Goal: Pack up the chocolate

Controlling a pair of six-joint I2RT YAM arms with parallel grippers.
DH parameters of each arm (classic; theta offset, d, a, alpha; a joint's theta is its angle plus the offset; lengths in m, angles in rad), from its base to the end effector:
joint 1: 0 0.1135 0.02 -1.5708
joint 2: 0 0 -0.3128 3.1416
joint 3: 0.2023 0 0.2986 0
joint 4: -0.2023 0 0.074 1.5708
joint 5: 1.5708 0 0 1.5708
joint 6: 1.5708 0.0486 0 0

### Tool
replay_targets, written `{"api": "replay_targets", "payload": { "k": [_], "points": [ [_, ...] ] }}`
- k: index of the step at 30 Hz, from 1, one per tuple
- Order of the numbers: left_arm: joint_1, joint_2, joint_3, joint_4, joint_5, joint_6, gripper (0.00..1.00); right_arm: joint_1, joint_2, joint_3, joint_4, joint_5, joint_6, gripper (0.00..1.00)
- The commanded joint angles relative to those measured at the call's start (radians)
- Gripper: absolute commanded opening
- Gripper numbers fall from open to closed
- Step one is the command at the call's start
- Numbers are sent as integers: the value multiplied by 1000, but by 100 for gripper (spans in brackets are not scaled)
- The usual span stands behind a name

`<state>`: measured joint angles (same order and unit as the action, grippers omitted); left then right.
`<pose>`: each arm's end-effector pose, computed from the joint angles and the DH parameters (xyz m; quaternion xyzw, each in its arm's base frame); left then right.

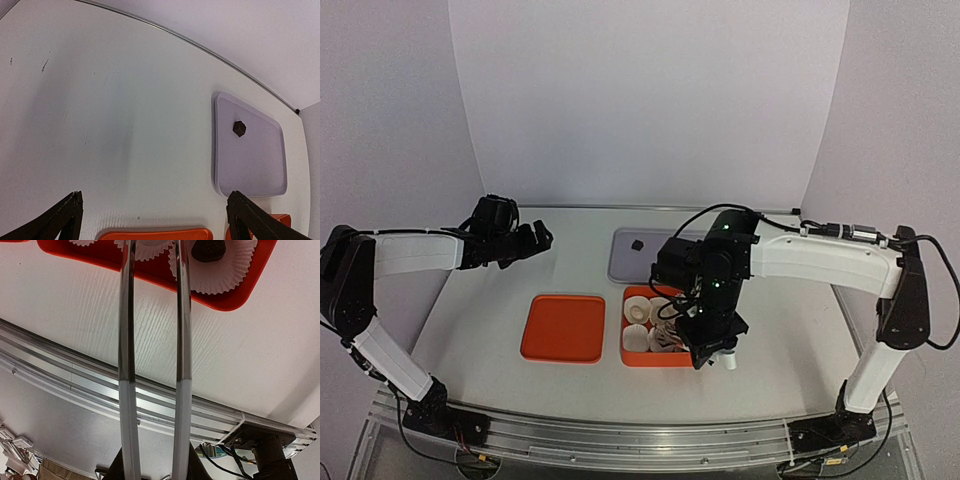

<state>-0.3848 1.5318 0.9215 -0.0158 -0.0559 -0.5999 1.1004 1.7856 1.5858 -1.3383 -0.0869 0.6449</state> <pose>0.3543 -0.1406 0.2358 -0.1082 0.8836 -0.1931 0.4125 0.1727 0.3489 0.2975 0.2262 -0.9730 -0.0404 0.0228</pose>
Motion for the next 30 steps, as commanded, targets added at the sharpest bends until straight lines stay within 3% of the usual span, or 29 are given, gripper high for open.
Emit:
{"api": "replay_targets", "payload": {
  "k": [1,15,30],
  "points": [
    [6,-45,-7,31,-18,8,100,6,14,3,-179,3,3,5],
    [6,-76,-33,36,-21,5,100,5,20,26,-114,11,4,8],
    [6,-94,-54,40,-28,-1,100,5,-7,12,-70,12,18,35]
  ]
}}
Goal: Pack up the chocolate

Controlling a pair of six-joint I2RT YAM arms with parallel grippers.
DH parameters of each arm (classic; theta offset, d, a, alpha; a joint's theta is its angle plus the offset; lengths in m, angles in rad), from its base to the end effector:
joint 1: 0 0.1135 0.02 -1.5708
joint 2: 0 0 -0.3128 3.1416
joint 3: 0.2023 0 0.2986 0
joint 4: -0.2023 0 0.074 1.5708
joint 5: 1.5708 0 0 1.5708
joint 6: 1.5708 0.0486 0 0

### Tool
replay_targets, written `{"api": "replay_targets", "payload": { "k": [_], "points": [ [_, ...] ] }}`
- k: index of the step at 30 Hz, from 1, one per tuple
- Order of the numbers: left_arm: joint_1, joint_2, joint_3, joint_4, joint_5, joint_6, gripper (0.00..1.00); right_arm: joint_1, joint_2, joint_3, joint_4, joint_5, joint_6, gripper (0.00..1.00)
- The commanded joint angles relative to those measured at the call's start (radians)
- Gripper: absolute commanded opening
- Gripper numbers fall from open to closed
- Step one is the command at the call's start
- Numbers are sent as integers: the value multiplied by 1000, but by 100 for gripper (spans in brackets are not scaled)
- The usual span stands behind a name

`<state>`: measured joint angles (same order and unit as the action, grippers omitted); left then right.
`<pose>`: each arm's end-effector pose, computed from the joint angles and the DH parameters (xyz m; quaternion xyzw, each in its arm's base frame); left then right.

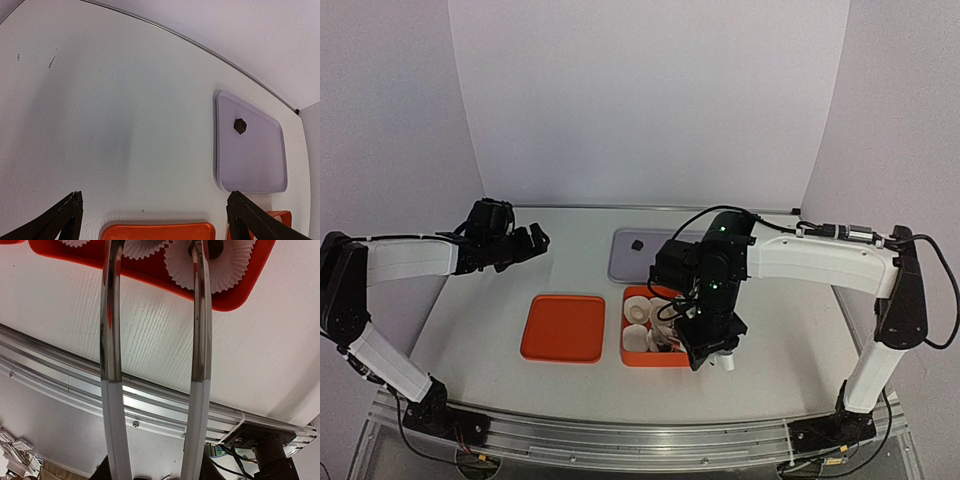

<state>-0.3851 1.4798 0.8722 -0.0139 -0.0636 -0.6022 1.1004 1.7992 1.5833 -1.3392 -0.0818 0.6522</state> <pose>0.3400 -0.1345 0.2359 -0.1108 0.8822 -0.1915 0.4157 0.1738 0.3506 0.2917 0.2223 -0.9741 -0.0322 0.0264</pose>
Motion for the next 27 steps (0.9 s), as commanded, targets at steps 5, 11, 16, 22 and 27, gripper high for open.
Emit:
{"api": "replay_targets", "payload": {
  "k": [5,11,16,22,27],
  "points": [
    [6,-45,-4,37,-21,2,100,5,-30,16,-71,29,14,32],
    [6,-47,0,33,-25,4,100,5,-88,18,-77,63,39,29],
    [6,-49,6,27,-35,5,100,6,-164,38,-85,108,50,29],
    [6,-57,22,8,-54,4,100,-30,-137,173,-86,227,-66,29],
    [7,-67,34,-27,-59,-7,100,-176,41,375,-58,226,-255,28]
  ]
}}
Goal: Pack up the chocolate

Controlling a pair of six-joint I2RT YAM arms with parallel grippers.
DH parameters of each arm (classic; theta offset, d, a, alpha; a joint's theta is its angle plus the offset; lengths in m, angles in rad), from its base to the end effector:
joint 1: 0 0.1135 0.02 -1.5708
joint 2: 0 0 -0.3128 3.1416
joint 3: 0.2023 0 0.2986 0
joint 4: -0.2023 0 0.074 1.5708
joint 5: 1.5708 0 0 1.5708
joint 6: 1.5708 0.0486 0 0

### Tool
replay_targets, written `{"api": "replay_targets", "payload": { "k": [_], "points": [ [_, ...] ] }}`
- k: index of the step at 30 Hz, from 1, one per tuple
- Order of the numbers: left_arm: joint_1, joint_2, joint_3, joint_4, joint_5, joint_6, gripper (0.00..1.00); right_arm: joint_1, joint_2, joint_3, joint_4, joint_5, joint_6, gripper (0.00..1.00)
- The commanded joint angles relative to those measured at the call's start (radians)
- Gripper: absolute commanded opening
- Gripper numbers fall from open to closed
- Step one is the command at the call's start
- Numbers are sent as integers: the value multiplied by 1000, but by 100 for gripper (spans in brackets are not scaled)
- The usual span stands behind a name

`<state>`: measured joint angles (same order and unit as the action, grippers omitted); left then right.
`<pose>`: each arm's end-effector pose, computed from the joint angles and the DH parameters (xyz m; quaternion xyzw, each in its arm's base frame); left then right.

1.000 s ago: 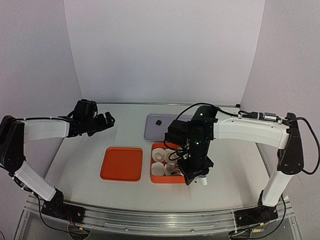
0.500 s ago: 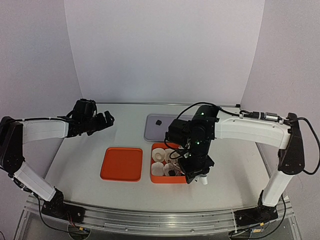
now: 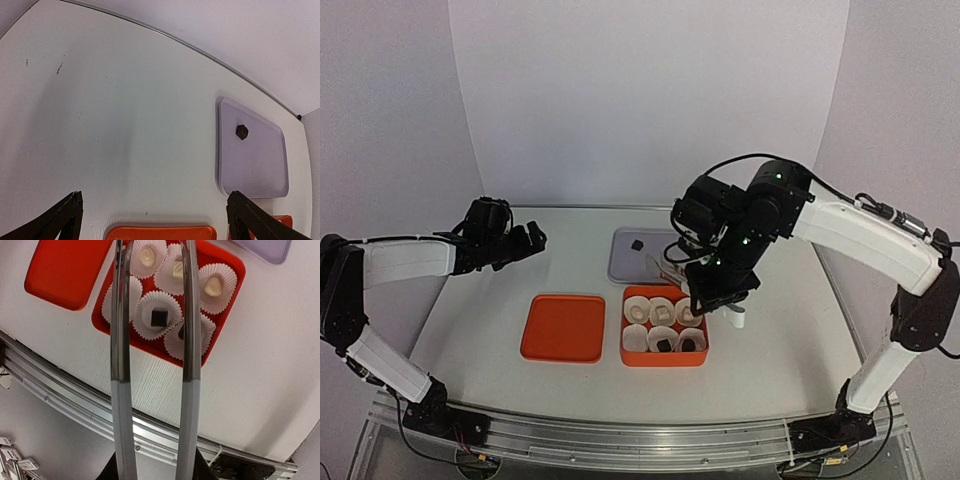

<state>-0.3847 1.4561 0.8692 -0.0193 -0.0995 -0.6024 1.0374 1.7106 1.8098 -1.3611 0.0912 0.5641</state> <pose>0.3369 -0.1312 0.2425 -0.1190 0.8771 -0.1807 0.4288 0.2000 0.3301 0.3953 -0.2246 0.9612 0.0790 0.1393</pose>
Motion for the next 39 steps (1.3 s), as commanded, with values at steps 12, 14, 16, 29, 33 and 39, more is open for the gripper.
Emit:
{"api": "replay_targets", "payload": {
  "k": [12,14,16,29,33,39],
  "points": [
    [7,-40,62,-98,-6,-45,100,-321,684,745,4,63,-474,30],
    [7,-36,63,-99,-6,-45,100,-341,707,720,60,45,-526,31],
    [7,-31,67,-99,-6,-44,100,-358,724,699,103,-9,-564,32],
    [7,-21,67,-99,-2,-45,100,-390,793,701,166,-1,-649,38],
    [7,-26,67,-104,-3,-45,100,-398,822,717,171,-13,-649,38],
    [7,-39,63,-106,-5,-43,100,-412,855,738,180,-24,-650,39]
  ]
}}
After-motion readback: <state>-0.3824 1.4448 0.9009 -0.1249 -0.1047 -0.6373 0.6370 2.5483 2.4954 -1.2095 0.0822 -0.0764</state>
